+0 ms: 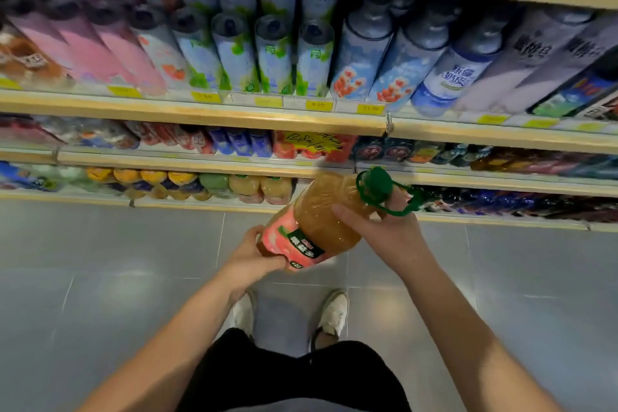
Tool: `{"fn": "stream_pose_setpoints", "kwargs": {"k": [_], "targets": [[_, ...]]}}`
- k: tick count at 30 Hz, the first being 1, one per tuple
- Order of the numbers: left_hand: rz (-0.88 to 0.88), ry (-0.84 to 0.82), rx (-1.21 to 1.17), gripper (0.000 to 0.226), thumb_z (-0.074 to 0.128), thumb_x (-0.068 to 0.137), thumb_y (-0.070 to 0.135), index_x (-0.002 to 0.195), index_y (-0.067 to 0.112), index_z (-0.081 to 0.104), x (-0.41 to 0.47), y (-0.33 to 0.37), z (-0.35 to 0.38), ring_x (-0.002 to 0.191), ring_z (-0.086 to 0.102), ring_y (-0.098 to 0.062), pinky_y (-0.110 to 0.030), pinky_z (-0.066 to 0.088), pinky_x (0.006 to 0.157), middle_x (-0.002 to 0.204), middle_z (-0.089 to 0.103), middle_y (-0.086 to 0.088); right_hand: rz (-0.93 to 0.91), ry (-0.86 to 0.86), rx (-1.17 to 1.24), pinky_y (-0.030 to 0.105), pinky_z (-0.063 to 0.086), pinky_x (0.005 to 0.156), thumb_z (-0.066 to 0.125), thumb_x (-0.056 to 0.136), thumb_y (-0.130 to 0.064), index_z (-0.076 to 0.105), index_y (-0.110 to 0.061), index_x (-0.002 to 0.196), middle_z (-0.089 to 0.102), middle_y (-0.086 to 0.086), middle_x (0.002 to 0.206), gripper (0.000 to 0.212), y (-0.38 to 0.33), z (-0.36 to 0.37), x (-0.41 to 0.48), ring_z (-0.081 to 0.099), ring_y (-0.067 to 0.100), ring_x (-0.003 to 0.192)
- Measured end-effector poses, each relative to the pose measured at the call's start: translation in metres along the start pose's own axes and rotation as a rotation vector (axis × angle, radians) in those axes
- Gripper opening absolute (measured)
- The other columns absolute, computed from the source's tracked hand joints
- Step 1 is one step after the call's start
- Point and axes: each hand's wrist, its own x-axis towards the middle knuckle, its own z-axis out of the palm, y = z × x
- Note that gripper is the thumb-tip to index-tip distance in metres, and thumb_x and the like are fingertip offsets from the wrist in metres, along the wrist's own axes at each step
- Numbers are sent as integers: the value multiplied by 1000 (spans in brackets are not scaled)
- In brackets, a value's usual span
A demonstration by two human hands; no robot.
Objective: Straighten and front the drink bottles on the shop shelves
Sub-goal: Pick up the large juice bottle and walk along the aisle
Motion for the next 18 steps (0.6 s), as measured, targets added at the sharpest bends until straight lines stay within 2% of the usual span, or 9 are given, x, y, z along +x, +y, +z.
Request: {"fn": "stream_pose_setpoints", "kwargs": {"k": [2,4,6,8,11,13,15,18], "targets": [[-3,9,-39,111,92,32,34,132,30,43,7,-7,6,105,68,-19,-36,54,95,110,71,-3,19,-36,0,0,46,67,91,58,-48,63,-45,111,67,-35,103,60,7,-1,10,60,-18,98],[-1,3,-91,111,96,30,37,128,32,43,19,-16,8,101,69,-10,-24,54,84,108,72,2,26,-75,-47,3,47,72,87,56,-57,62,-51,108,65,-40,103,58,16,3,17,59,-18,100],[-1,2,-122,110,98,31,35,125,34,41,36,-28,10,96,69,-3,-15,51,75,107,73,6,18,-79,-82,9,47,79,85,54,-63,63,-52,110,66,-36,108,61,30,9,26,59,-15,103],[7,-1,-156,108,99,36,29,125,34,40,60,-44,14,91,70,2,-8,50,67,107,72,7,15,-55,-67,10,52,78,87,51,-61,68,-46,110,71,-31,105,63,48,16,40,64,-11,99],[24,-9,-187,108,99,47,17,133,27,35,107,-69,21,93,68,3,-6,49,67,113,70,4,-18,-61,-61,12,55,74,93,60,-43,72,-33,114,75,-21,105,59,87,33,67,69,-5,97],[35,-8,-199,115,100,44,22,137,24,32,141,-87,26,101,67,-1,-8,49,72,119,68,3,-25,-44,-20,7,53,72,95,61,-34,71,-30,118,75,-23,105,62,119,47,86,69,-7,97],[39,-3,-205,122,101,41,24,140,23,30,180,-106,30,103,67,-6,-11,50,73,120,68,1,-52,1,-23,6,52,73,95,55,-39,71,-31,117,74,-26,104,67,153,60,106,68,-9,97],[43,-13,-207,107,98,52,8,133,29,32,245,-137,38,87,70,-5,-11,52,58,112,66,2,-133,67,-73,17,57,82,91,49,-53,70,-32,118,74,-22,109,75,204,77,135,68,-2,105]]}}
